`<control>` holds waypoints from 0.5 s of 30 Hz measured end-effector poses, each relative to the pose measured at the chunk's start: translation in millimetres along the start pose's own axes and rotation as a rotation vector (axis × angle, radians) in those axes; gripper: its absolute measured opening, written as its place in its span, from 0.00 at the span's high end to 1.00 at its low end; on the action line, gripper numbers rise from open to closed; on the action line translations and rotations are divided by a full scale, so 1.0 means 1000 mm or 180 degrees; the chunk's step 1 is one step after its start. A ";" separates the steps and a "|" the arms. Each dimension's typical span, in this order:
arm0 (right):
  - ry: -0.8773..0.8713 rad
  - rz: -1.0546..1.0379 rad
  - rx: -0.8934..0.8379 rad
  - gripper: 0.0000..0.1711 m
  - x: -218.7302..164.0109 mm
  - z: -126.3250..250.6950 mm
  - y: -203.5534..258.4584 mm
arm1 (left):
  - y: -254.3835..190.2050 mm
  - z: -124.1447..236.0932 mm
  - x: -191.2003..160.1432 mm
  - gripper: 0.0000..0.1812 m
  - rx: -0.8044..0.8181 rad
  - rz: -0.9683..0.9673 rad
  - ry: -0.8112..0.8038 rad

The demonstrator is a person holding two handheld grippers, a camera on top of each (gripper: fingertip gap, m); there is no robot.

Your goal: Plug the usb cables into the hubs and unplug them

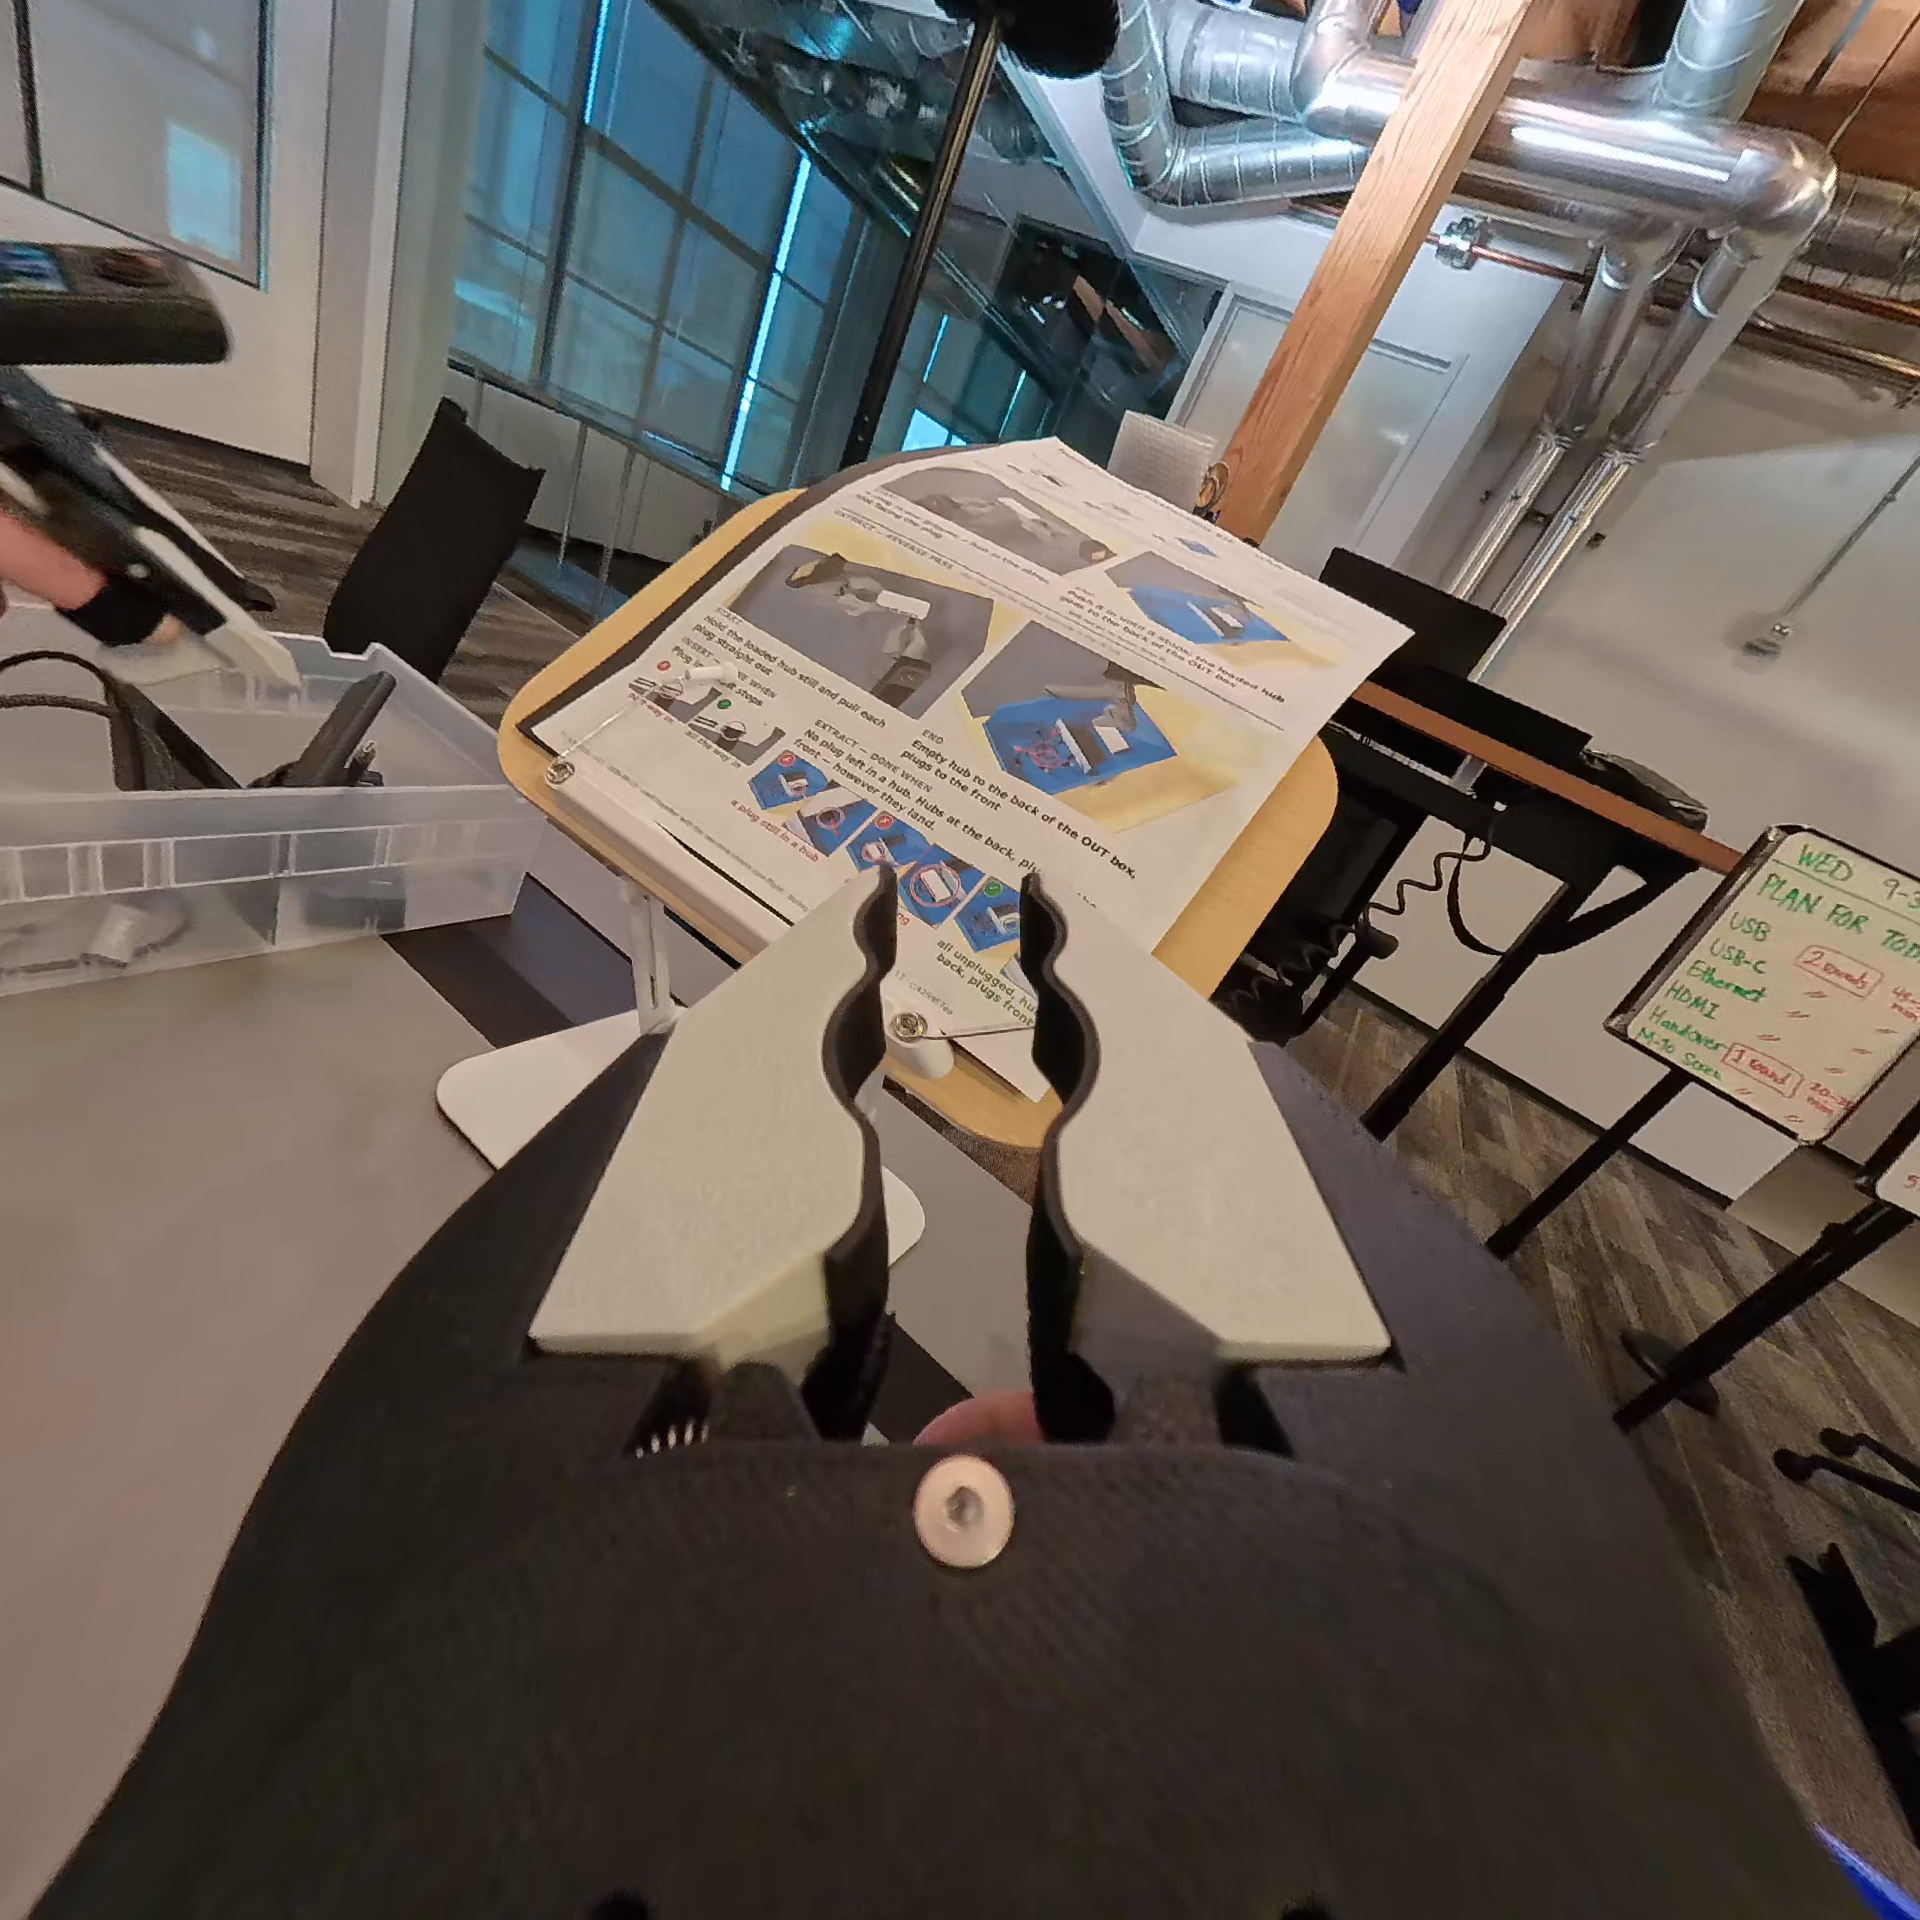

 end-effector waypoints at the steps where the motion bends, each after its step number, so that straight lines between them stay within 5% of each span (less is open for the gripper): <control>1: 0.0021 -0.0002 0.0009 0.88 -0.002 -0.001 0.001 | 0.004 -0.011 0.000 0.61 0.0072 0.0001 0.0200; 7: 0.0084 -0.0019 0.0056 0.88 -0.011 -0.006 0.003 | 0.023 -0.060 -0.007 0.56 0.0669 -0.0235 0.1053; 15: 0.0116 -0.0065 0.0001 0.88 -0.016 -0.003 -0.005 | 0.026 -0.094 -0.024 0.63 0.0897 -0.0155 0.1479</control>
Point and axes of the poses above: each gripper's, where its closed fingertips meet, z back along the fingers, x out of its top, y = z × x across the jaws, the point moved 2 cm from there along z, back along the fingers, and after that the axes turned 10 degrees about z, right-handed, at the moved point
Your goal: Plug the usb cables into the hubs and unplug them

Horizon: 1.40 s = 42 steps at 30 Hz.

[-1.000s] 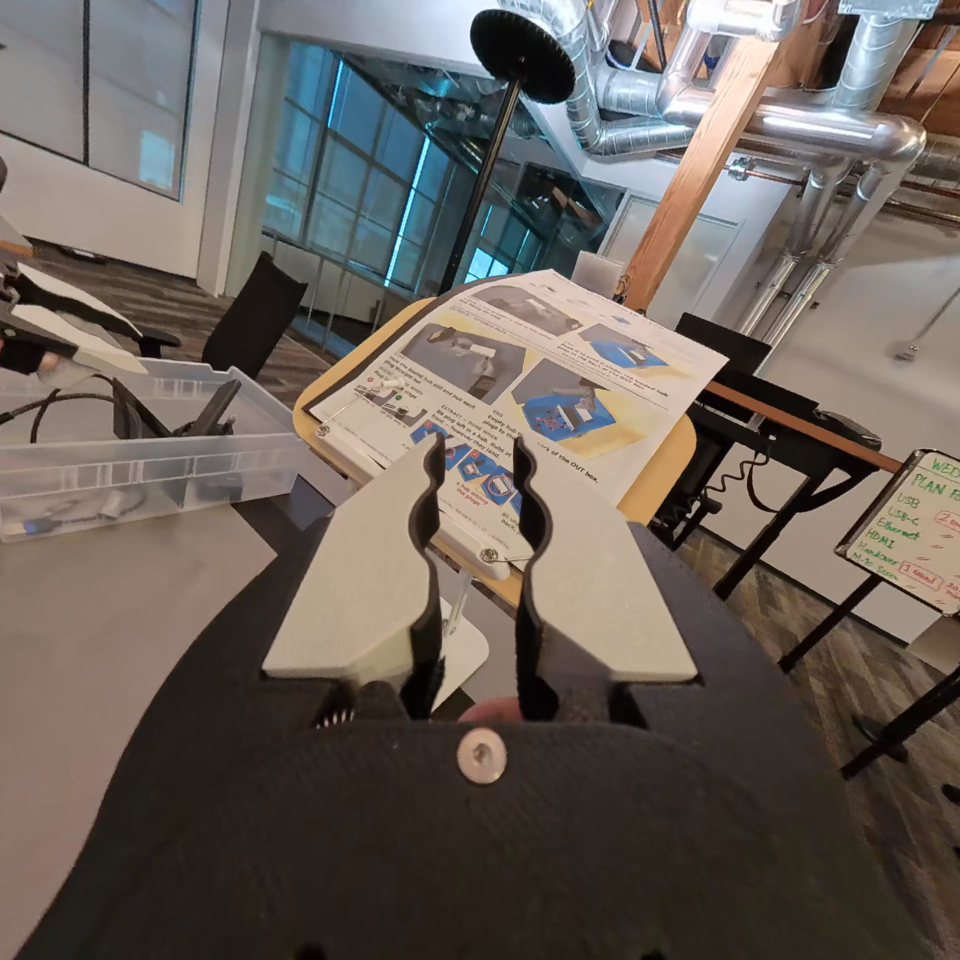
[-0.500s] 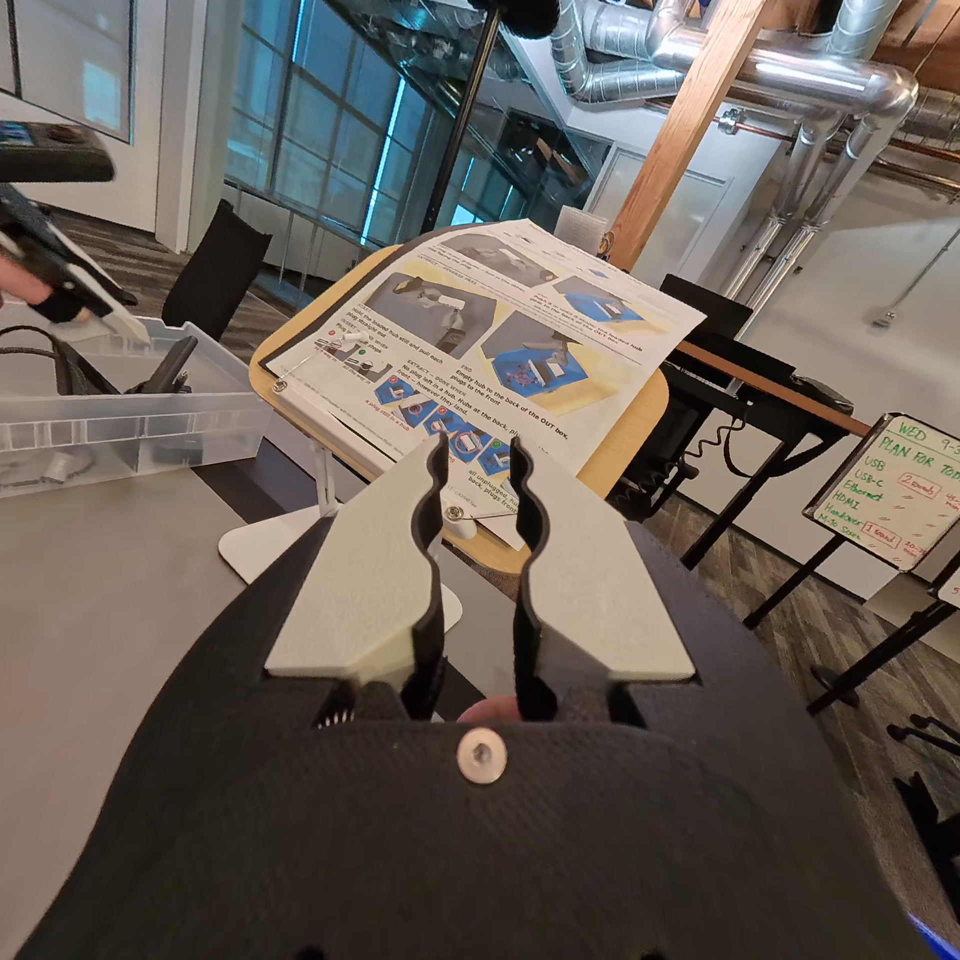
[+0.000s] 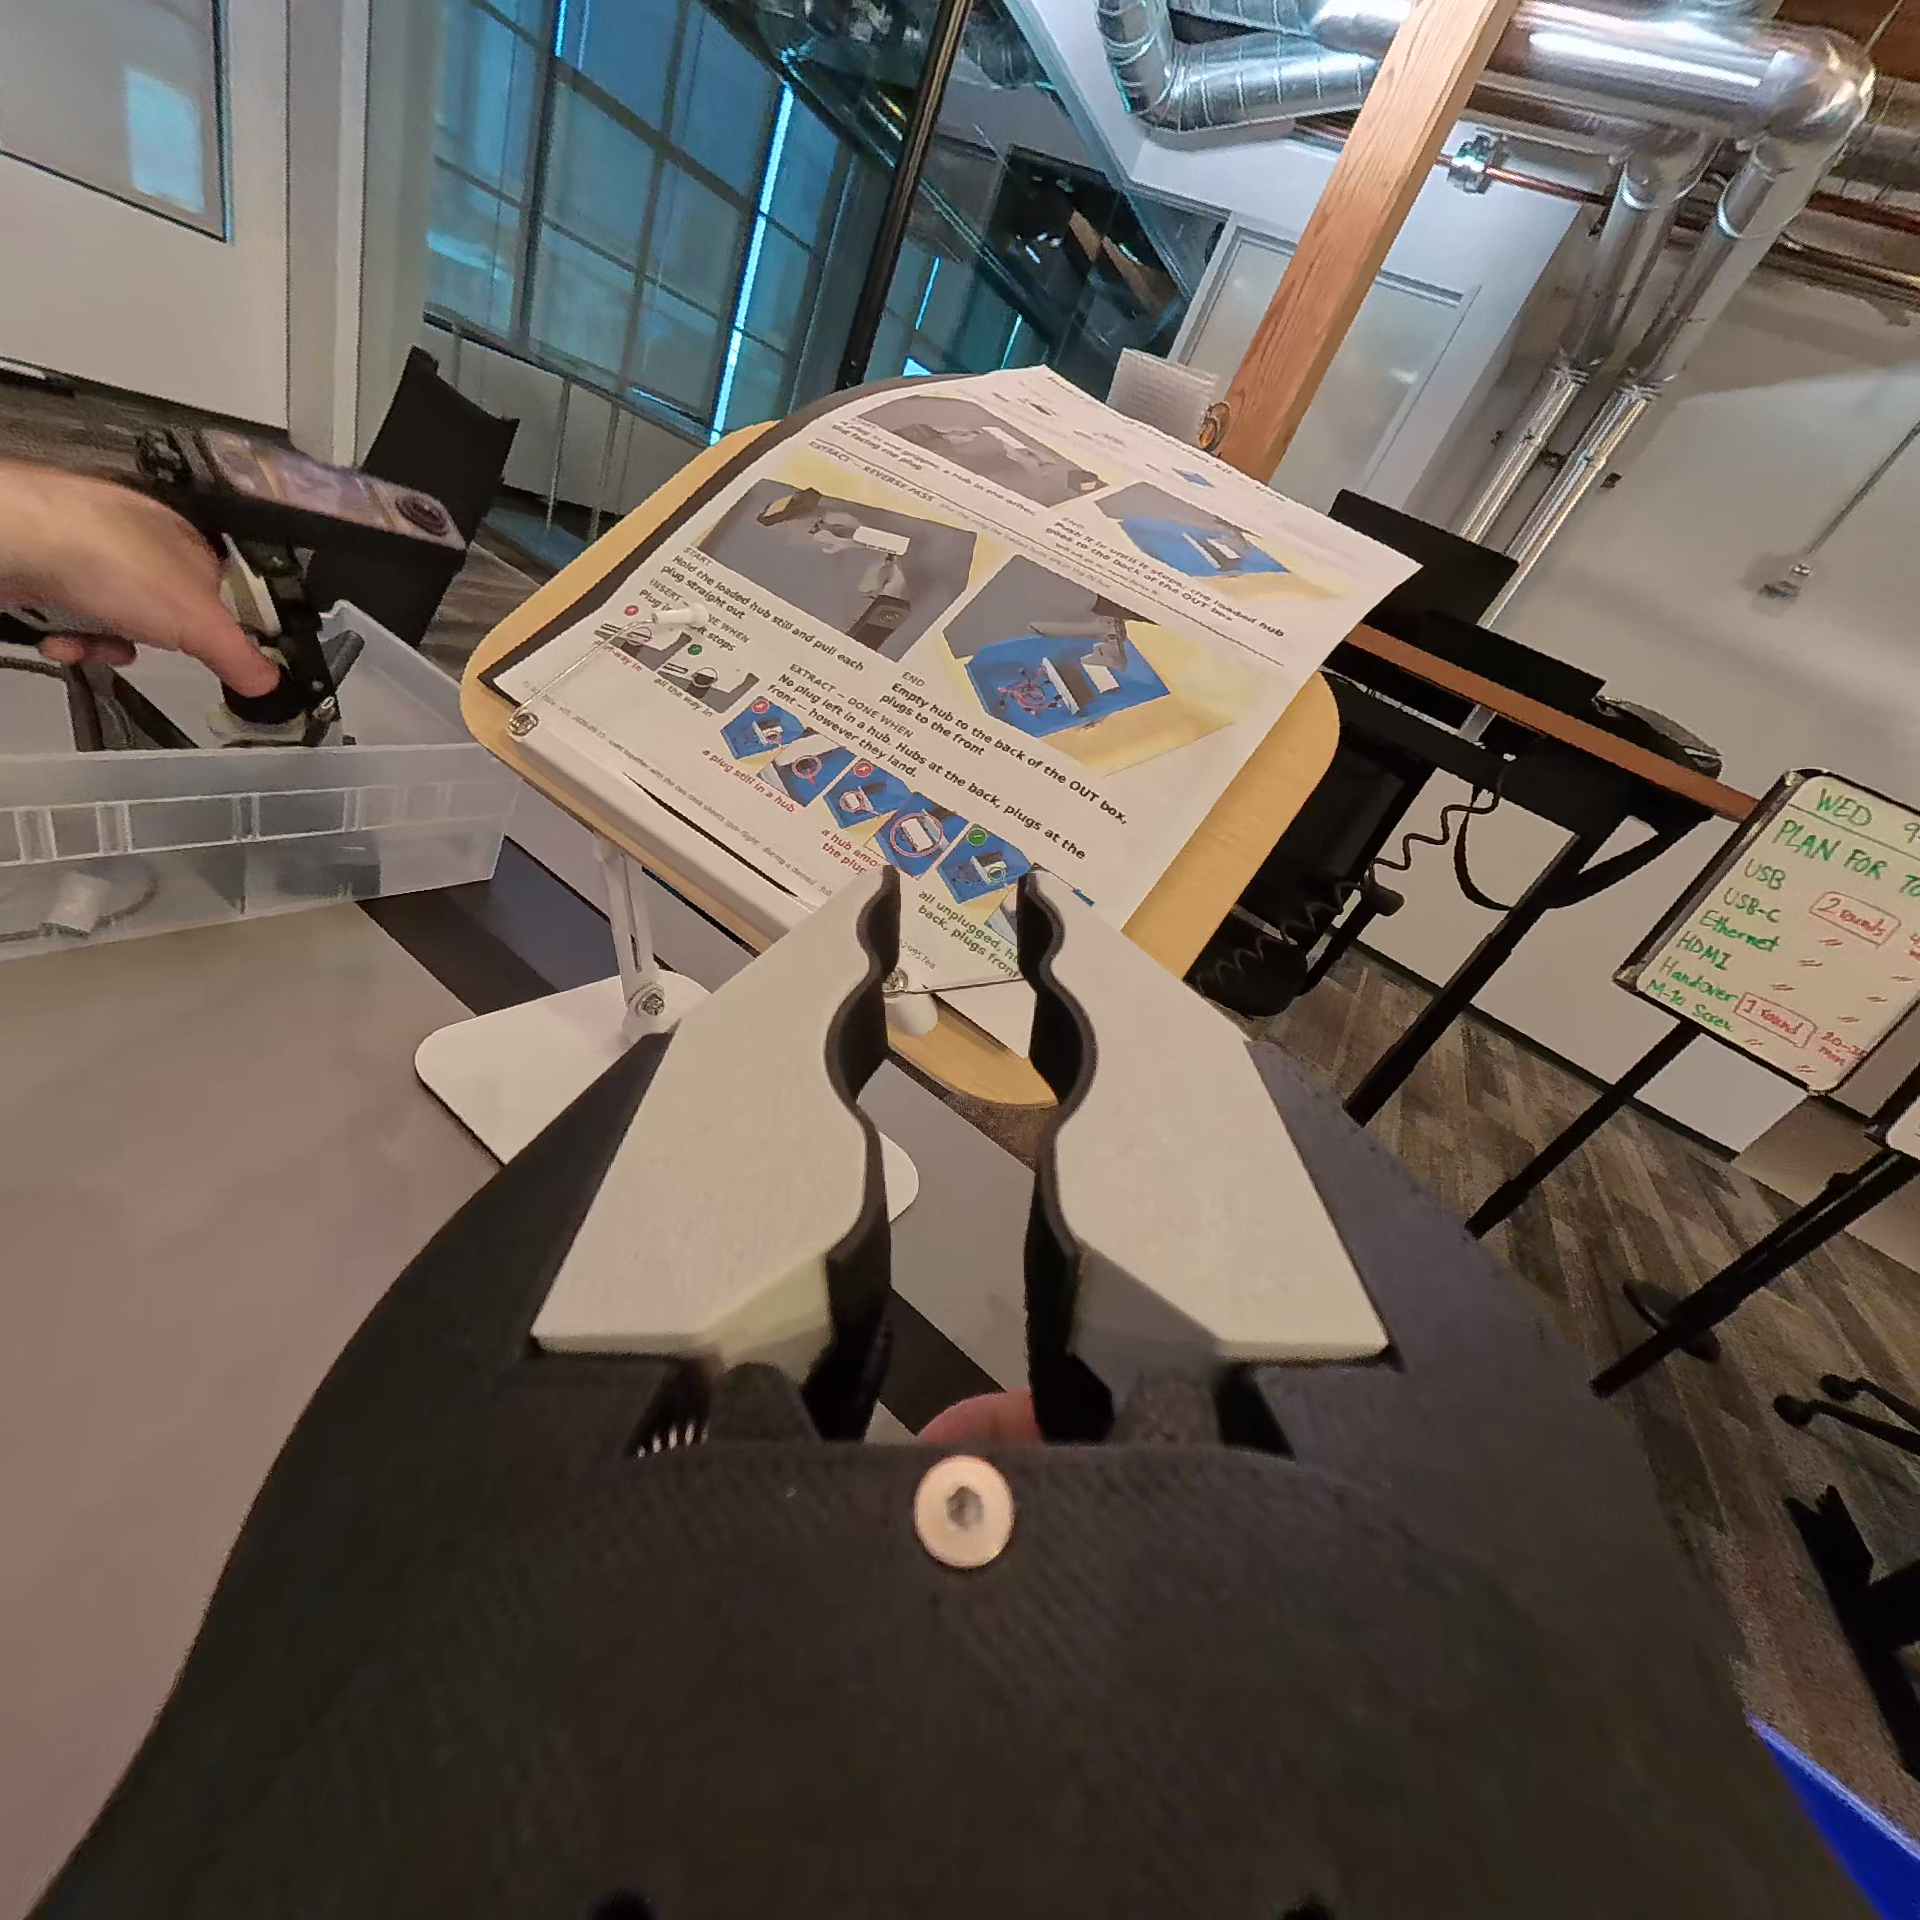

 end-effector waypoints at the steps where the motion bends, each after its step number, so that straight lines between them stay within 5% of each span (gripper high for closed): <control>1: -0.0008 -0.0017 -0.0009 0.88 0.000 0.001 -0.002 | -0.003 -0.002 -0.001 0.68 -0.0070 0.0052 0.0010; 9: -0.0014 -0.0026 -0.0036 0.89 -0.001 0.003 -0.006 | 0.004 0.012 0.004 0.87 0.0005 0.0138 -0.0294; 17: -0.0049 -0.0036 -0.0013 0.89 0.002 0.003 -0.004 | 0.013 0.048 0.014 0.92 -0.0439 0.0498 -0.0888; 29: -0.0056 0.0077 0.0093 0.89 0.009 -0.002 0.009 | 0.035 0.194 0.036 0.93 -0.1353 0.0655 -0.2544; 37: -0.0164 0.0147 0.0040 0.90 0.027 0.012 -0.002 | -0.062 0.316 -0.031 0.93 -0.2476 -0.0616 -0.2782; 42: -0.0280 0.0123 -0.0163 0.90 0.039 0.034 -0.027 | -0.171 0.340 -0.111 0.93 -0.2961 -0.1567 -0.2481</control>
Point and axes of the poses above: each gripper's, where its closed fingertips meet, z back along the fingers, x out of its top, y = z × x across the jaws, the point moved 2 cm from there along z, back along the fingers, and after that the axes turned 10 degrees about z, right-handed, at the moved point
